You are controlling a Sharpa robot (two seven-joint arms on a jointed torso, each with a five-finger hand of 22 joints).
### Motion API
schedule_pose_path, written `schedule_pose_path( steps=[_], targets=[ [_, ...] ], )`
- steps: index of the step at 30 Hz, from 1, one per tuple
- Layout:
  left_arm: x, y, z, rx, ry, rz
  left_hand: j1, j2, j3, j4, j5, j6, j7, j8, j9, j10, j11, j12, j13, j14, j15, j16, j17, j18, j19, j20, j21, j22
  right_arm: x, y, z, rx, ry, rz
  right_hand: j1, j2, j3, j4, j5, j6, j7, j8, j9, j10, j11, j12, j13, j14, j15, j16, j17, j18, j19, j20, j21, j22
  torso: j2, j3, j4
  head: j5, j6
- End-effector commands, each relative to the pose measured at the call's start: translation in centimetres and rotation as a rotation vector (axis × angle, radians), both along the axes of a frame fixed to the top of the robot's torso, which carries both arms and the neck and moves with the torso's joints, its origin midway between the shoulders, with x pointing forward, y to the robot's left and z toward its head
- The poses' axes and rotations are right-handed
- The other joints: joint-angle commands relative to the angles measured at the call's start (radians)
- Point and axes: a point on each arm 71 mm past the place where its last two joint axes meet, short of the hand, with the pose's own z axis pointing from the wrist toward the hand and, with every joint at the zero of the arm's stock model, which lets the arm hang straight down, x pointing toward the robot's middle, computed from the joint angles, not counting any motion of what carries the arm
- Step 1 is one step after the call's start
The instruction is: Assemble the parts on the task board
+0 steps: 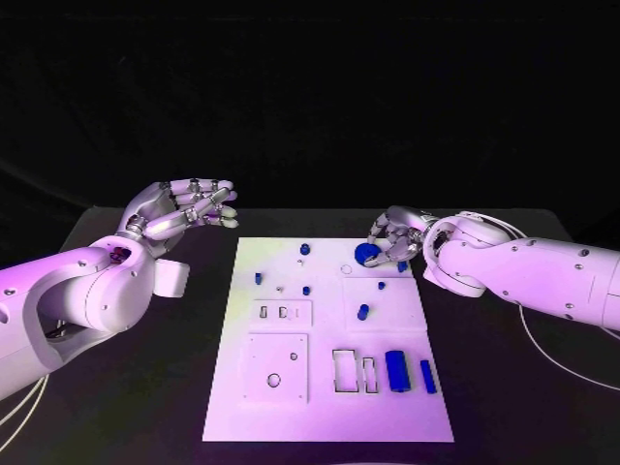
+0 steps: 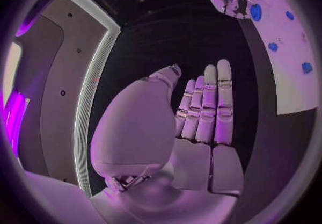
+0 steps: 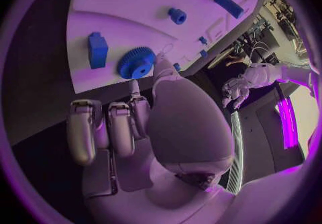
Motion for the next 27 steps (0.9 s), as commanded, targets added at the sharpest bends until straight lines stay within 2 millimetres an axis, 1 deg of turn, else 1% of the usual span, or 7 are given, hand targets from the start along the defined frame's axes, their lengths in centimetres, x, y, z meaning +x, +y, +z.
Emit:
schedule_pose_path(
  steps=[1,6,12,15,22,24,27],
  targets=[
    [-0.03,-0.22,0.12,-0.012,-0.003,-0.019,-0.003,0.003,0.004,0.000,-0.004,0.001,-0.002,-0.006,-0.001,0.003,0.001,-0.005,0.001,-0.006,0.000,-0.007,0.001,0.011,0.002,0.008,0.004,-0.001,0.06,0.15,-0.25,0.002,0.020,0.010,0.006,0.022,0.017,-0.002,-0.002,0.007,-0.004,0.007,0.001,0.011,0.001,0.009,0.079,0.080,0.003,0.005,0.147,-0.016,0.029,0.003,0.009,0.167,0.000,0.0002,0.0027,-0.003,-0.001],
    [-0.03,-0.19,0.12,-0.012,-0.002,-0.018,-0.003,0.003,0.004,0.000,-0.004,0.001,-0.002,-0.006,-0.001,0.003,0.001,-0.005,0.001,-0.006,0.000,-0.007,0.001,0.011,0.002,0.008,0.004,-0.001,0.19,0.19,-0.52,0.001,0.028,0.009,0.017,0.040,0.045,-0.004,-0.003,0.018,-0.007,0.012,-0.001,0.019,-0.002,0.020,0.092,0.081,0.001,0.007,0.153,-0.018,0.033,0.001,0.013,0.173,0.000,0.0008,0.0023,-0.001,-0.004],
    [-0.03,-0.15,0.12,-0.011,-0.001,-0.018,-0.003,0.003,0.004,0.000,-0.004,0.001,-0.002,-0.006,-0.001,0.003,0.001,-0.005,0.001,-0.006,0.000,-0.007,0.001,0.011,0.002,0.008,0.004,-0.001,0.32,0.03,-0.78,-0.004,0.036,0.004,0.026,0.047,0.062,-0.007,-0.002,0.023,-0.008,0.012,-0.004,0.025,-0.003,0.027,0.100,0.081,0.000,0.008,0.157,-0.019,0.035,0.000,0.016,0.177,0.000,0.0014,0.0011,0.000,-0.008],
    [-0.03,-0.13,0.11,-0.011,0.000,-0.018,-0.003,0.003,0.004,0.000,-0.004,0.001,-0.002,-0.006,-0.001,0.003,0.001,-0.005,0.001,-0.006,0.000,-0.007,0.001,0.011,0.002,0.008,0.004,-0.001,0.36,-0.07,-0.86,-0.013,0.035,0.003,0.031,0.045,0.068,-0.010,-0.003,0.024,-0.008,0.011,-0.005,0.026,-0.003,0.029,0.102,0.082,-0.001,0.009,0.158,-0.019,0.037,-0.001,0.017,0.179,0.000,0.0015,0.0011,0.000,-0.009],
    [-0.03,-0.10,0.09,-0.010,0.002,-0.018,-0.003,0.003,0.005,-0.002,-0.004,0.003,-0.003,-0.006,-0.001,0.005,0.000,-0.005,0.001,-0.006,-0.001,-0.007,0.005,0.012,0.002,0.008,0.005,-0.002,0.24,-0.07,-0.90,-0.052,0.016,0.019,0.042,0.027,0.080,-0.016,-0.004,0.032,-0.009,0.011,-0.008,0.049,-0.004,0.058,0.133,0.084,-0.001,0.012,0.170,-0.022,0.045,-0.001,0.026,0.190,-0.001,0.0026,0.0008,0.000,-0.012],
    [-0.03,-0.10,0.09,-0.010,0.002,-0.018,-0.003,0.003,0.005,-0.002,-0.004,0.003,-0.003,-0.006,-0.001,0.005,0.000,-0.005,0.001,-0.006,-0.001,-0.007,0.005,0.012,0.002,0.008,0.005,-0.002,0.21,-0.06,-0.88,-0.056,0.011,0.022,0.042,0.026,0.081,-0.016,-0.004,0.033,-0.009,0.012,-0.008,0.051,-0.004,0.060,0.135,0.084,-0.001,0.012,0.170,-0.023,0.046,-0.001,0.027,0.191,-0.001,0.0021,0.0009,-0.001,-0.012],
    [-0.03,-0.09,0.09,-0.010,0.002,-0.019,-0.003,0.003,0.005,-0.002,-0.004,0.003,-0.003,-0.006,-0.001,0.005,0.000,-0.005,0.001,-0.006,-0.001,-0.007,0.005,0.012,0.002,0.008,0.005,-0.002,0.08,0.07,-0.72,-0.060,-0.018,0.033,0.052,0.024,0.104,-0.018,-0.002,0.056,-0.014,0.020,-0.007,0.065,-0.008,0.078,0.154,0.086,-0.004,0.015,0.179,-0.026,0.054,-0.003,0.036,0.202,-0.001,0.0019,-0.0003,0.000,-0.011]
  ],
)
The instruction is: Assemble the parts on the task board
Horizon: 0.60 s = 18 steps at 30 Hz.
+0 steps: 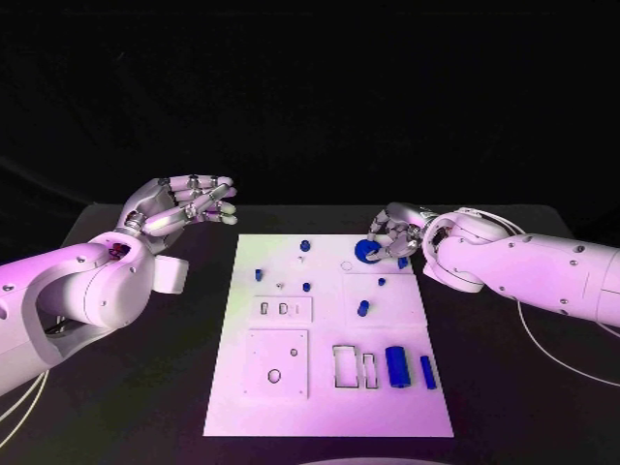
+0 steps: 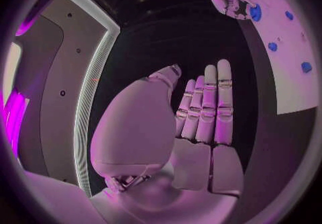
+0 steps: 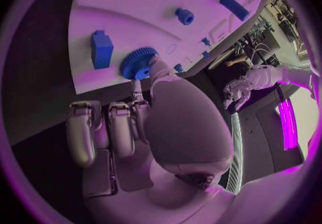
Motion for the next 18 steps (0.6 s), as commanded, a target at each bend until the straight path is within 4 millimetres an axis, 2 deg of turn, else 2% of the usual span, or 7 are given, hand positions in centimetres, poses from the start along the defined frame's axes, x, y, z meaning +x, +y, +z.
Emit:
schedule_pose_path(
  steps=[1,6,11,18],
  targets=[
    [0.0,-0.2,0.1,-0.011,-0.001,-0.018,-0.003,0.003,0.005,-0.002,-0.004,0.003,-0.003,-0.006,-0.001,0.005,0.000,-0.005,0.002,-0.006,-0.001,-0.003,0.001,0.012,0.002,0.008,0.005,-0.001,-0.3,0.3,-0.2,-0.043,-0.026,0.034,0.020,-0.001,0.036,-0.001,-0.001,0.025,-0.005,0.008,0.002,0.034,-0.006,0.017,0.164,0.086,-0.006,0.007,0.181,-0.011,0.058,-0.005,0.011,0.207,-0.001,-0.0004,-0.0012,0.000,0.000],
    [0.0,-0.2,0.1,-0.011,-0.001,-0.019,-0.003,0.003,0.005,-0.002,-0.004,0.003,-0.003,-0.006,-0.001,0.005,0.000,-0.005,0.002,-0.006,-0.001,-0.003,0.001,0.012,0.002,0.008,0.005,-0.001,-0.6,0.8,0.3,-0.024,-0.092,0.051,0.028,0.001,0.090,0.001,-0.001,0.061,-0.016,0.013,0.004,0.052,-0.016,0.039,0.188,0.088,-0.014,0.009,0.188,-0.016,0.071,-0.012,0.024,0.222,-0.001,-0.0007,-0.0013,0.000,0.001],
    [0.0,-0.2,0.1,-0.011,-0.001,-0.019,-0.003,0.004,0.006,-0.003,-0.004,0.003,-0.003,-0.007,-0.001,0.005,0.000,-0.005,0.002,-0.006,-0.001,-0.004,0.002,0.012,0.003,0.008,0.005,-0.001,-0.8,1.4,0.7,-0.007,-0.151,0.067,0.028,0.010,0.148,-0.001,-0.001,0.096,-0.030,0.018,0.007,0.061,-0.028,0.048,0.198,0.089,-0.025,0.011,0.193,-0.020,0.082,-0.021,0.036,0.236,-0.002,-0.0017,0.0011,0.002,0.002],
    [0.0,-0.2,0.1,-0.011,-0.001,-0.019,-0.003,0.004,0.006,-0.003,-0.004,0.003,-0.003,-0.007,-0.001,0.005,0.000,-0.005,0.002,-0.006,-0.001,-0.004,0.002,0.012,0.003,0.008,0.005,-0.001,-1.4,3.2,1.8,0.000,-0.247,0.109,0.018,0.001,0.188,-0.006,-0.002,0.112,-0.037,0.018,0.009,0.064,-0.035,0.052,0.203,0.090,-0.031,0.012,0.196,-0.023,0.089,-0.028,0.043,0.244,-0.002,-0.0026,0.0001,0.003,0.005]
  ],
)
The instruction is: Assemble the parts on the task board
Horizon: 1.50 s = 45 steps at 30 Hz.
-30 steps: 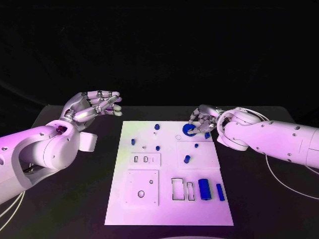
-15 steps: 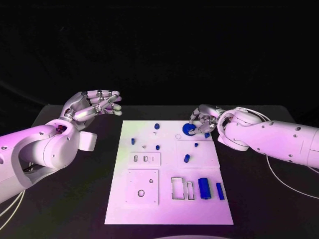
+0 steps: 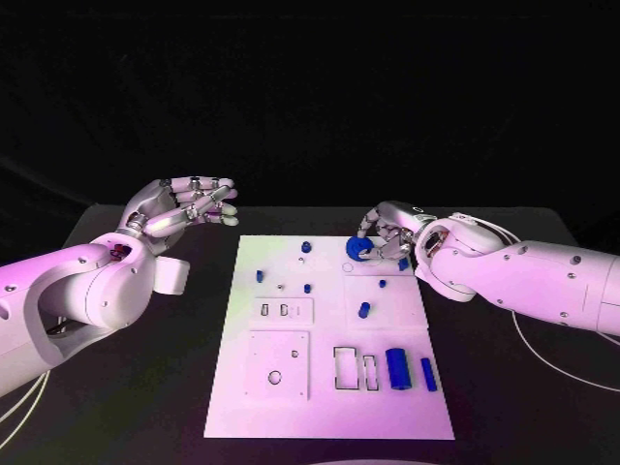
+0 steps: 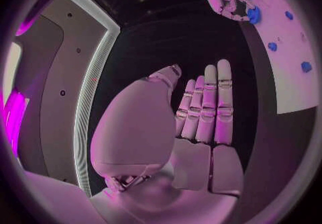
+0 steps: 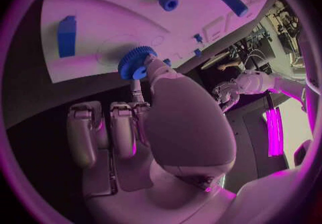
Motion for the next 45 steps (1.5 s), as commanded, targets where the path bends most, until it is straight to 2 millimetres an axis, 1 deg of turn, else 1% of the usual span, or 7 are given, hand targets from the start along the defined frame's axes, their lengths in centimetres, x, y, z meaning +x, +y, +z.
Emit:
schedule_pose_path(
  steps=[1,11,15,19,30,39,45],
  targets=[
    [0.0,-0.3,0.1,-0.012,-0.003,-0.019,-0.003,0.004,0.003,0.000,-0.004,0.003,-0.003,-0.007,-0.001,0.005,0.000,-0.005,0.002,-0.006,-0.001,-0.004,0.001,0.012,0.003,0.008,0.005,-0.001,-0.4,1.4,1.1,-0.011,-0.121,0.045,-0.009,0.005,0.014,-0.002,0.002,0.038,-0.027,0.006,0.008,0.063,-0.008,0.005,0.203,0.090,-0.006,0.004,0.196,-0.008,0.088,-0.009,0.006,0.245,0.000,-0.0011,-0.0004,0.001,0.002],
    [0.0,-0.5,0.1,-0.014,-0.002,-0.025,-0.003,0.004,0.003,0.000,-0.004,0.003,-0.003,-0.007,-0.001,0.005,0.000,-0.005,0.002,-0.006,-0.001,-0.004,0.001,0.012,0.003,0.008,0.005,-0.001,-1.4,7.2,1.9,-0.039,-0.162,0.145,-0.029,-0.005,0.036,0.000,0.001,0.038,-0.026,0.000,0.009,0.062,-0.008,0.003,0.202,0.089,-0.007,0.003,0.195,-0.009,0.090,-0.010,0.008,0.246,0.000,-0.0023,0.0032,-0.001,0.004],
    [0.0,-0.7,0.1,-0.015,-0.002,-0.028,-0.003,0.004,0.003,0.000,-0.004,0.003,-0.003,-0.007,-0.001,0.005,0.000,-0.005,0.002,-0.006,-0.001,-0.004,0.001,0.012,0.003,0.008,0.005,-0.001,-1.3,8.9,1.5,-0.055,-0.162,0.160,-0.034,-0.009,0.043,-0.001,0.001,0.035,-0.025,-0.003,0.008,0.061,-0.007,0.001,0.200,0.089,-0.007,0.003,0.193,-0.008,0.088,-0.010,0.006,0.245,0.000,-0.0027,0.0061,-0.003,0.005],
    [0.1,-0.8,0.1,-0.015,-0.001,-0.029,-0.003,0.004,0.003,0.000,-0.004,0.003,-0.003,-0.007,-0.001,0.005,0.000,-0.005,0.002,-0.006,-0.001,-0.004,0.001,0.012,0.003,0.008,0.005,-0.001,-1.2,10.0,0.8,-0.070,-0.163,0.168,-0.034,-0.009,0.043,-0.001,0.001,0.035,-0.025,-0.003,0.008,0.061,-0.007,0.001,0.200,0.089,-0.007,0.003,0.193,-0.008,0.088,-0.010,0.006,0.245,0.001,-0.0054,0.0084,-0.002,0.005],
    [0.0,-0.9,0.1,-0.016,0.000,-0.033,-0.003,0.004,0.004,-0.001,-0.004,0.003,-0.004,-0.007,0.000,0.006,-0.001,-0.006,0.002,-0.007,-0.001,-0.005,0.003,0.012,0.002,0.007,0.006,-0.002,-1.4,11.4,-0.6,-0.089,-0.137,0.185,-0.038,-0.014,0.049,-0.003,0.001,0.033,-0.024,-0.005,0.008,0.059,-0.006,-0.001,0.198,0.088,-0.006,0.002,0.191,-0.008,0.088,-0.010,0.006,0.245,0.001,-0.0045,0.0084,0.003,-0.002],
    [0.1,-0.9,0.1,-0.016,0.000,-0.031,-0.003,0.004,0.004,-0.001,-0.004,0.003,-0.004,-0.007,0.000,0.006,-0.001,-0.006,0.002,-0.007,-0.001,-0.006,0.003,0.012,0.002,0.007,0.006,-0.002,-1.4,11.6,-1.4,-0.100,-0.120,0.184,-0.043,-0.018,0.055,-0.004,0.000,0.031,-0.022,-0.009,0.008,0.059,-0.005,-0.001,0.198,0.088,-0.005,0.002,0.190,-0.008,0.089,-0.010,0.007,0.246,0.001,-0.0019,0.0034,0.007,-0.005],
    [0.1,-0.9,0.1,-0.016,0.000,-0.032,-0.003,0.004,0.004,-0.001,-0.004,0.003,-0.004,-0.007,0.000,0.006,-0.001,-0.006,0.002,-0.007,-0.001,-0.006,0.003,0.012,0.002,0.007,0.006,-0.002,-1.3,11.5,-1.6,-0.108,-0.115,0.180,-0.047,-0.022,0.058,-0.004,0.000,0.029,-0.021,-0.010,0.008,0.058,-0.004,-0.002,0.197,0.088,-0.005,0.002,0.190,-0.008,0.089,-0.009,0.007,0.245,0.000,-0.0021,0.0060,0.006,-0.006]
  ],
)
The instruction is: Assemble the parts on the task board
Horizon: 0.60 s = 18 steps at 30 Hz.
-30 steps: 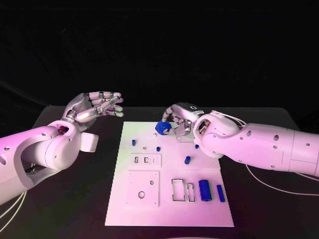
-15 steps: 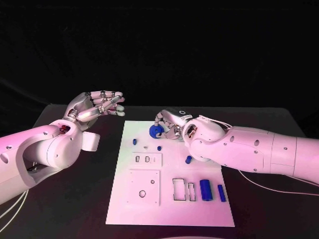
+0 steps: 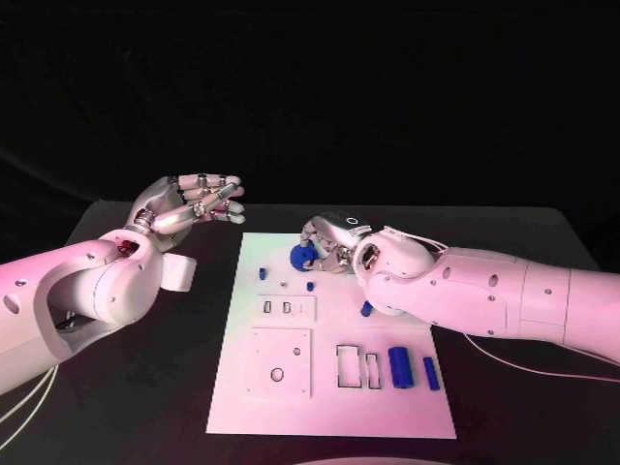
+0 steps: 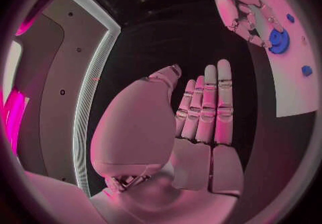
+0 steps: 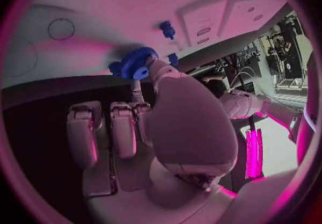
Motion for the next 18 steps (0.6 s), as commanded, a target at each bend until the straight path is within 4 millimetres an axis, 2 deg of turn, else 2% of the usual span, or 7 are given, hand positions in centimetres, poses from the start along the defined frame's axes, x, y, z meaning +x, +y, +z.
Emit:
schedule_pose_path(
  steps=[1,7,10,14,16,18],
  targets=[
    [-0.02,-0.24,0.13,-0.011,-0.003,-0.018,-0.003,0.004,0.004,-0.001,-0.004,0.003,-0.004,-0.004,0.000,0.006,-0.001,-0.006,0.001,-0.007,-0.001,-0.006,0.002,0.012,0.002,0.007,0.006,-0.001,-0.04,0.01,-0.43,-0.035,0.012,-0.003,-0.008,-0.001,0.008,0.000,0.006,0.027,-0.020,0.003,0.005,0.054,0.000,-0.004,0.195,0.088,-0.004,0.002,0.188,-0.008,0.091,-0.005,-0.001,0.245,-0.001,0.0001,0.0017,0.000,-0.001],
    [-0.02,-0.21,0.13,-0.011,-0.002,-0.017,-0.003,0.004,0.004,-0.001,-0.004,0.003,-0.004,-0.004,0.000,0.006,-0.001,-0.006,0.001,-0.007,-0.001,-0.006,0.002,0.012,0.002,0.007,0.006,-0.001,0.13,-0.13,-0.37,-0.029,-0.002,-0.023,-0.029,-0.017,0.019,-0.002,0.005,0.010,-0.011,-0.012,0.003,0.046,0.007,-0.013,0.186,0.087,0.002,0.001,0.184,-0.006,0.086,-0.001,-0.007,0.239,-0.001,0.0000,0.0015,-0.001,0.000],
    [-0.02,-0.20,0.12,-0.011,-0.002,-0.016,-0.003,0.004,0.004,-0.001,-0.004,0.003,-0.004,-0.004,0.000,0.006,-0.001,-0.006,0.001,-0.007,-0.001,-0.006,0.002,0.012,0.002,0.007,0.006,-0.001,0.19,-0.16,-0.29,-0.021,-0.011,-0.028,-0.050,-0.034,0.024,-0.001,0.005,-0.026,0.003,-0.039,-0.004,0.033,0.020,-0.031,0.170,0.086,0.012,-0.001,0.179,-0.004,0.081,0.007,-0.012,0.235,-0.001,-0.0009,-0.0001,0.000,0.001],
    [-0.03,-0.20,0.12,-0.010,-0.001,-0.017,-0.005,0.004,0.004,-0.001,-0.004,0.003,-0.003,-0.004,-0.001,0.006,-0.001,-0.006,0.001,-0.008,-0.001,-0.007,0.003,0.011,0.002,0.008,0.006,-0.001,0.25,-0.15,-0.27,-0.009,-0.008,-0.028,-0.081,-0.048,0.010,0.006,0.003,-0.073,0.021,-0.078,-0.014,0.020,0.037,-0.046,0.156,0.085,0.027,-0.002,0.177,-0.003,0.079,0.021,-0.015,0.232,0.000,-0.0012,0.0011,-0.001,0.001],
    [-0.03,-0.19,0.12,-0.010,-0.001,-0.017,-0.005,0.004,0.004,-0.001,-0.004,0.003,-0.003,-0.004,-0.001,0.006,-0.001,-0.006,0.001,-0.008,-0.001,-0.007,0.003,0.011,0.002,0.008,0.006,-0.001,0.26,-0.14,-0.31,-0.009,-0.002,-0.025,-0.104,-0.049,-0.044,0.017,0.004,-0.084,0.027,-0.096,-0.015,0.015,0.043,-0.051,0.152,0.085,0.035,-0.002,0.177,-0.003,0.078,0.029,-0.016,0.232,-0.001,-0.0013,0.0015,-0.001,0.001],
    [-0.04,-0.18,0.12,-0.010,0.000,-0.017,-0.005,0.004,0.004,-0.001,-0.004,0.003,-0.003,-0.004,-0.001,0.006,-0.001,-0.006,0.001,-0.008,-0.001,-0.007,0.003,0.011,0.002,0.008,0.006,-0.001,0.26,-0.14,-0.37,-0.010,0.009,-0.021,-0.151,-0.028,-0.139,0.026,0.008,-0.087,0.030,-0.112,-0.015,0.011,0.048,-0.055,0.148,0.085,0.038,-0.001,0.179,-0.003,0.077,0.034,-0.017,0.232,-0.001,-0.0012,0.0014,0.000,0.000]
  ],
)
